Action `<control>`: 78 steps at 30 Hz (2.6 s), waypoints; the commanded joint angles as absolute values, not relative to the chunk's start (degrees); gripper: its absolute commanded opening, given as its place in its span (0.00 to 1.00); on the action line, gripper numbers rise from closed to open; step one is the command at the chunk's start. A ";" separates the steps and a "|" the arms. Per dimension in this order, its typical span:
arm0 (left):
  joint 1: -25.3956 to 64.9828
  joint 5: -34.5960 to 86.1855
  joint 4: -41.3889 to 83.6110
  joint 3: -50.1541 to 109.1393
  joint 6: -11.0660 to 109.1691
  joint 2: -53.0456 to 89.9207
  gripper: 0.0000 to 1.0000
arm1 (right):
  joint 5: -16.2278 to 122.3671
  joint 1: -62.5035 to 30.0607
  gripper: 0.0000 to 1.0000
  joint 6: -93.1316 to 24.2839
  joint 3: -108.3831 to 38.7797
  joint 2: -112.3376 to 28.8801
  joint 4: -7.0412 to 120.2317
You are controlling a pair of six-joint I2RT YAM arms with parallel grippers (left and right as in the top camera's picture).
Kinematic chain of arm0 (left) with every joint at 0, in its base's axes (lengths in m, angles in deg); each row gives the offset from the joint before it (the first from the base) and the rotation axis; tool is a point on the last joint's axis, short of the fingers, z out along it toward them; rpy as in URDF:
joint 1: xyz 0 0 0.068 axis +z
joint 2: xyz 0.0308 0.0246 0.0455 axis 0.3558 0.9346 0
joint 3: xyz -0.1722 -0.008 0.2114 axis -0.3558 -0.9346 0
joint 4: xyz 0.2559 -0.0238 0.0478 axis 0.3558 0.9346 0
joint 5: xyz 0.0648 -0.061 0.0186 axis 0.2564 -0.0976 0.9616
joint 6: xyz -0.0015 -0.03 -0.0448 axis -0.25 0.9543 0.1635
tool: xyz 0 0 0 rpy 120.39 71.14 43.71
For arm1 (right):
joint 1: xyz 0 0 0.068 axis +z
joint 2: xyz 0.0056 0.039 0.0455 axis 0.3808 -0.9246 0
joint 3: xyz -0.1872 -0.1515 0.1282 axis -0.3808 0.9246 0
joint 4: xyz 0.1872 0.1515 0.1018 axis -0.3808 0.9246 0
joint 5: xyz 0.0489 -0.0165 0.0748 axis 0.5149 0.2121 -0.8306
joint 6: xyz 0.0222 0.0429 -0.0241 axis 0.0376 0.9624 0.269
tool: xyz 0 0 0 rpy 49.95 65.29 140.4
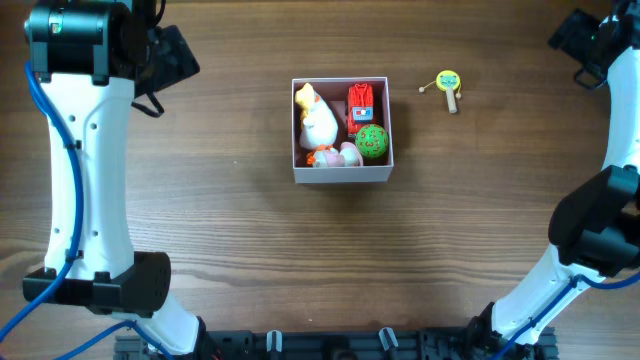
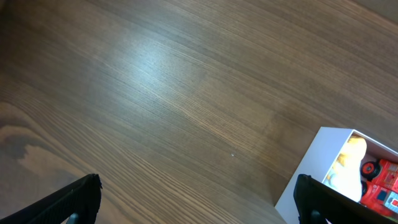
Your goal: Pack container
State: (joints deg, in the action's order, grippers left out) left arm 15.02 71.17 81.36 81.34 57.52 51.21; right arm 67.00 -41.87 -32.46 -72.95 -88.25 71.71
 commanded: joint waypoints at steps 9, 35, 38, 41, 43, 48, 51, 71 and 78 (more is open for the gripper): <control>15.17 72.33 81.21 81.60 58.53 51.80 1.00 | 43.88 -41.48 1.00 -7.93 -72.91 -86.90 69.50; 15.17 72.35 81.23 81.60 58.53 51.80 1.00 | 66.00 -22.88 1.00 -41.05 -72.91 -87.01 73.61; 15.17 72.35 81.23 81.60 58.53 51.80 1.00 | 66.00 -22.72 1.00 -40.83 -72.95 -87.01 75.56; 15.17 72.33 81.21 81.60 58.53 51.80 1.00 | 63.99 -22.72 1.00 -40.92 -72.97 -87.01 78.18; 15.17 72.35 81.21 81.60 58.53 51.80 1.00 | 62.28 -22.72 1.00 -42.03 -72.97 -87.01 79.12; 15.17 72.33 81.23 81.60 58.53 51.80 1.00 | 64.32 -22.75 1.00 -43.41 -72.97 -87.01 82.46; 15.17 72.35 81.23 81.60 58.53 51.80 1.00 | 66.28 -22.83 1.00 -43.04 -72.93 -87.01 82.46; 15.17 72.35 81.21 81.60 58.55 51.80 1.00 | 58.65 -22.77 1.00 -48.57 -72.93 -89.13 74.03; 15.17 72.35 81.23 81.60 58.53 51.80 1.00 | 60.69 -22.72 1.00 -52.46 -72.93 -95.53 77.15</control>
